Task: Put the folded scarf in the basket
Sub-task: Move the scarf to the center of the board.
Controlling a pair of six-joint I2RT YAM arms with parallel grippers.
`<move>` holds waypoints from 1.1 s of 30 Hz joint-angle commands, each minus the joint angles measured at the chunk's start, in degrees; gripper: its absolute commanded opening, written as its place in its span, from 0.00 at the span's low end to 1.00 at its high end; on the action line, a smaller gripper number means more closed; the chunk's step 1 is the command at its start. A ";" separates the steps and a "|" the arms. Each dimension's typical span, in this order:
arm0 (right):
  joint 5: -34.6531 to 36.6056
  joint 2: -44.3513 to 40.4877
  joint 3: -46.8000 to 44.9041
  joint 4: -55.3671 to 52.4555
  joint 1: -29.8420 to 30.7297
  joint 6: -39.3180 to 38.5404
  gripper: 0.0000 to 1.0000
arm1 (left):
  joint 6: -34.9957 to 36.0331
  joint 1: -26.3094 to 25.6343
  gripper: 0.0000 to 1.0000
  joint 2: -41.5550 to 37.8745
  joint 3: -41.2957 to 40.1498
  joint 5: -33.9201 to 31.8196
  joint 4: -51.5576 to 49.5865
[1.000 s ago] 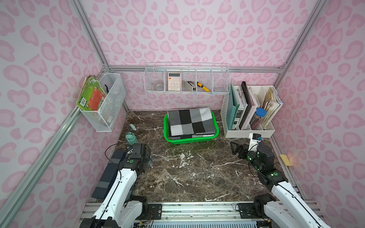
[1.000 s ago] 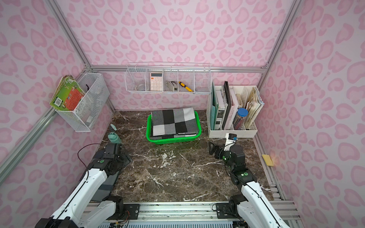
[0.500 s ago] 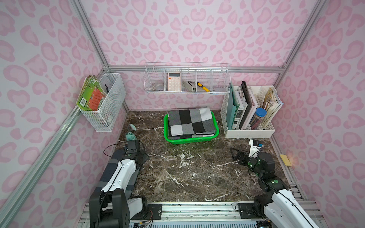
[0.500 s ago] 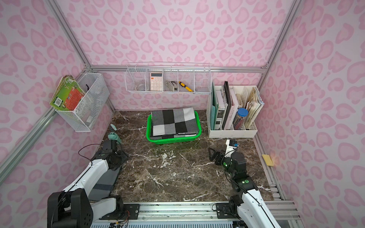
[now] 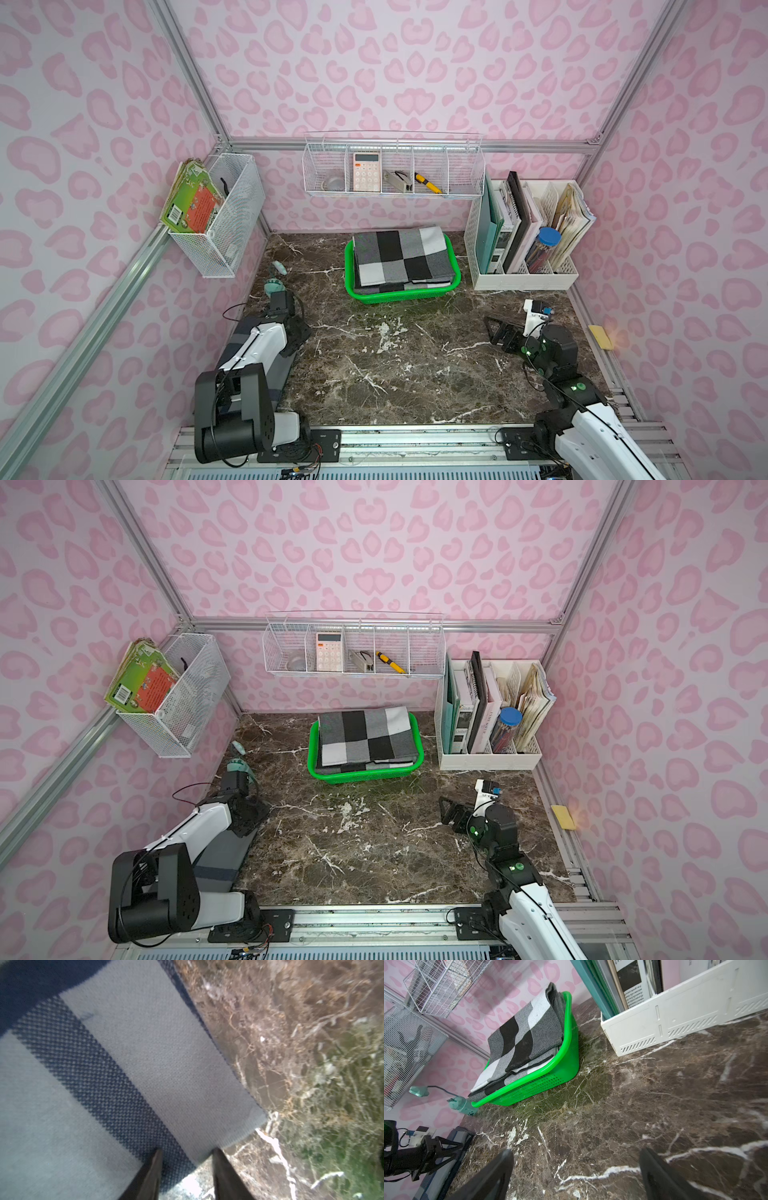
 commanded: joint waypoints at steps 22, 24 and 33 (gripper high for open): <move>-0.24 -1.45 -1.39 0.15 0.03 2.37 0.94 | -7.55 -5.36 0.00 -9.44 -6.98 14.69 -1.41; -0.29 -1.59 -1.13 0.11 0.04 2.33 0.93 | -9.45 -7.56 0.00 -11.97 -8.08 14.93 -1.68; -3.06 1.35 -1.03 2.22 0.30 3.14 0.93 | -18.26 -20.36 0.02 -25.33 -11.54 11.60 -5.19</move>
